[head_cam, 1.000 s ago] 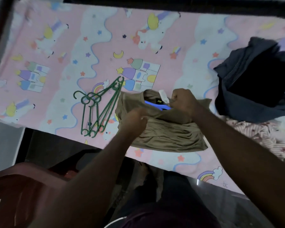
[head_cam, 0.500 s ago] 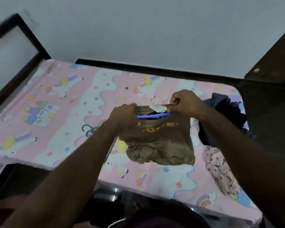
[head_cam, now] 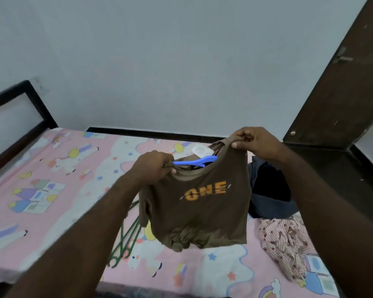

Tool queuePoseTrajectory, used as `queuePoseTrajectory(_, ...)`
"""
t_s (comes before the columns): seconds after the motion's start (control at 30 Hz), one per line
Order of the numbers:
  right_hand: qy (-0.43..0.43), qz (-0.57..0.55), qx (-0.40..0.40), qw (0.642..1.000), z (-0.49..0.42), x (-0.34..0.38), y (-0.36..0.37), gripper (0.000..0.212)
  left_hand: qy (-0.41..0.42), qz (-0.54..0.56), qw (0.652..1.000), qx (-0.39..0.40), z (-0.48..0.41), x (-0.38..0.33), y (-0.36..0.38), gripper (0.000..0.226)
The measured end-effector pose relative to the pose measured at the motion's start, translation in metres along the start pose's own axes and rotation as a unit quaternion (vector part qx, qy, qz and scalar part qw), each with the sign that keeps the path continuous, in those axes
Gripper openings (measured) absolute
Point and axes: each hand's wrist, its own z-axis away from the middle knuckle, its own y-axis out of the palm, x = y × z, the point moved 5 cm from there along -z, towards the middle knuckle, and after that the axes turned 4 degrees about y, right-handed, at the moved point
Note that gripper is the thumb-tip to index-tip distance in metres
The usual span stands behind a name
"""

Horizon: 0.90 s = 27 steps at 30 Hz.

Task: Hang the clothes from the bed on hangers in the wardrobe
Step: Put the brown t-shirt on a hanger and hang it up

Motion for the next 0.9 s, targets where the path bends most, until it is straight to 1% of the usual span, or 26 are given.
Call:
queuePoseTrajectory(0.07, 0.001, -0.015, -0.029, 0.999, 0.013, -0.004, 0.000, 0.009, 0.001, 0.025, 1.000, -0.005, 0.005, 0.001, -0.003, 0.014)
queuePoseTrajectory(0.17, 0.002, -0.117, -0.076, 0.990, 0.030, -0.005, 0.002, 0.013, 0.000, 0.052, 0.999, -0.004, 0.013, -0.003, -0.005, 0.016)
queuePoseTrajectory(0.27, 0.003, -0.170, -0.102, 0.980, 0.041, -0.008, 0.007, 0.018, -0.004, 0.072, 0.997, 0.003, 0.021, -0.008, -0.005, 0.015)
queuePoseTrajectory(0.33, 0.023, -0.211, -0.127, 0.969, 0.045, -0.014, 0.008, 0.019, -0.008, 0.075, 0.997, 0.006, 0.027, -0.008, -0.006, 0.015)
queuePoseTrajectory(0.4, 0.065, -0.249, -0.157, 0.953, 0.045, -0.029, 0.008, 0.020, -0.017, 0.082, 0.996, -0.001, 0.032, -0.006, -0.009, 0.015)
queuePoseTrajectory(0.47, 0.112, -0.223, -0.176, 0.952, 0.042, -0.049, 0.007, 0.025, -0.035, 0.108, 0.993, -0.022, 0.036, -0.005, -0.014, 0.021)
queuePoseTrajectory(0.53, 0.136, -0.149, -0.157, 0.967, 0.036, -0.063, 0.009, 0.025, -0.049, 0.122, 0.991, -0.038, 0.036, -0.006, -0.017, 0.023)
queuePoseTrajectory(0.57, 0.131, -0.122, -0.143, 0.973, 0.035, -0.058, 0.009, 0.021, -0.053, 0.119, 0.991, -0.040, 0.035, -0.006, -0.017, 0.023)
queuePoseTrajectory(0.63, 0.095, -0.118, -0.126, 0.980, 0.033, -0.043, 0.006, 0.011, -0.062, 0.117, 0.990, -0.048, 0.032, -0.009, -0.015, 0.024)
queuePoseTrajectory(0.73, 0.037, -0.172, -0.074, 0.982, 0.028, -0.022, -0.004, 0.029, -0.075, 0.137, 0.986, -0.064, 0.021, -0.019, -0.011, 0.023)
queuePoseTrajectory(0.77, 0.023, -0.180, -0.061, 0.982, 0.026, -0.018, -0.008, 0.031, -0.075, 0.142, 0.985, -0.065, 0.017, -0.026, -0.010, 0.022)
queuePoseTrajectory(0.83, -0.002, -0.192, -0.061, 0.979, 0.021, -0.014, -0.021, 0.029, -0.073, 0.142, 0.986, -0.055, 0.006, -0.041, -0.005, 0.017)
queuePoseTrajectory(0.9, -0.029, -0.186, -0.075, 0.979, 0.020, -0.011, -0.034, 0.022, -0.071, 0.132, 0.988, -0.039, -0.005, -0.054, 0.001, 0.015)
